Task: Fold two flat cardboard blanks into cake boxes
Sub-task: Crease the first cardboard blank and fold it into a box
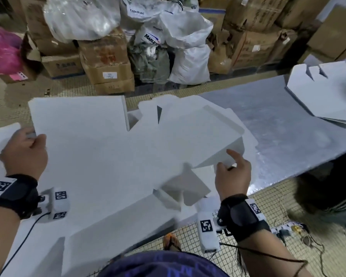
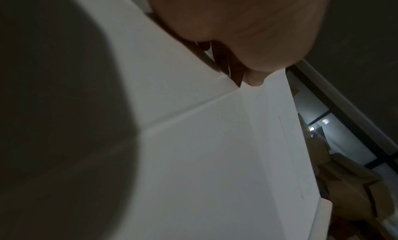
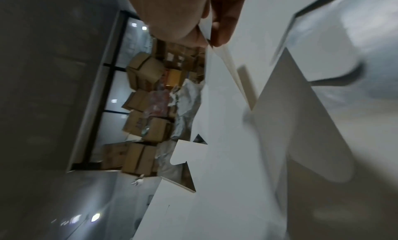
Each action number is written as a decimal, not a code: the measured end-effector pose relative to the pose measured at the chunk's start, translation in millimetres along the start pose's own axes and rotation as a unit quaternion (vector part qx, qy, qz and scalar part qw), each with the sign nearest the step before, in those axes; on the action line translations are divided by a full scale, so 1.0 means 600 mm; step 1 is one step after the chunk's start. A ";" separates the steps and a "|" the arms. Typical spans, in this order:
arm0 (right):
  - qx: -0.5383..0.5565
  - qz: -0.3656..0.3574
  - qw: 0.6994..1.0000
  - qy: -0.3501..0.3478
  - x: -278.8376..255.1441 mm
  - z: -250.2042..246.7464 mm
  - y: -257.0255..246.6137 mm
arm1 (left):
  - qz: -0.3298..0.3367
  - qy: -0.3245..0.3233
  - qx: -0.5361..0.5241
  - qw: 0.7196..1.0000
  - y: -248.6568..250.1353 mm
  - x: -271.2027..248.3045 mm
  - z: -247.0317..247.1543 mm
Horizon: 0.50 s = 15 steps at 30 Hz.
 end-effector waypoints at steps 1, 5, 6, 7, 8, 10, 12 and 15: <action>0.007 -0.015 1.000 0.001 0.006 -0.004 -0.017 | -0.024 0.024 -0.012 0.999 -0.025 0.013 -0.006; 0.034 -0.085 0.996 -0.010 0.034 0.005 -0.089 | -0.101 0.101 -0.078 0.987 -0.131 0.049 -0.039; 0.049 -0.101 0.994 -0.016 0.041 0.014 -0.107 | -0.117 0.108 -0.102 0.982 -0.174 0.060 -0.047; 0.065 -0.117 0.991 -0.027 0.047 0.026 -0.126 | -0.133 0.121 -0.114 0.977 -0.194 0.065 -0.060; 0.078 -0.134 0.987 -0.038 0.056 0.040 -0.145 | -0.144 0.157 -0.114 0.970 -0.203 0.058 -0.082; 0.088 -0.167 0.980 -0.066 0.074 0.077 -0.182 | -0.168 0.206 -0.096 0.959 -0.185 0.027 -0.132; 0.089 -0.190 0.972 -0.106 0.090 0.123 -0.215 | -0.173 0.214 -0.081 0.958 -0.012 -0.061 -0.153; 0.099 -0.191 0.956 -0.201 0.097 0.199 -0.238 | -0.149 0.268 -0.082 0.948 0.070 -0.129 -0.164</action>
Point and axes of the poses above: each hand's wrist, its own x-axis towards the middle knuckle, its own z-axis out of the palm, y = z × x, the point moved 7 cm from there along x, towards the middle knuckle, and after that the axes turned 6 degrees about z, right-handed, at the moved point
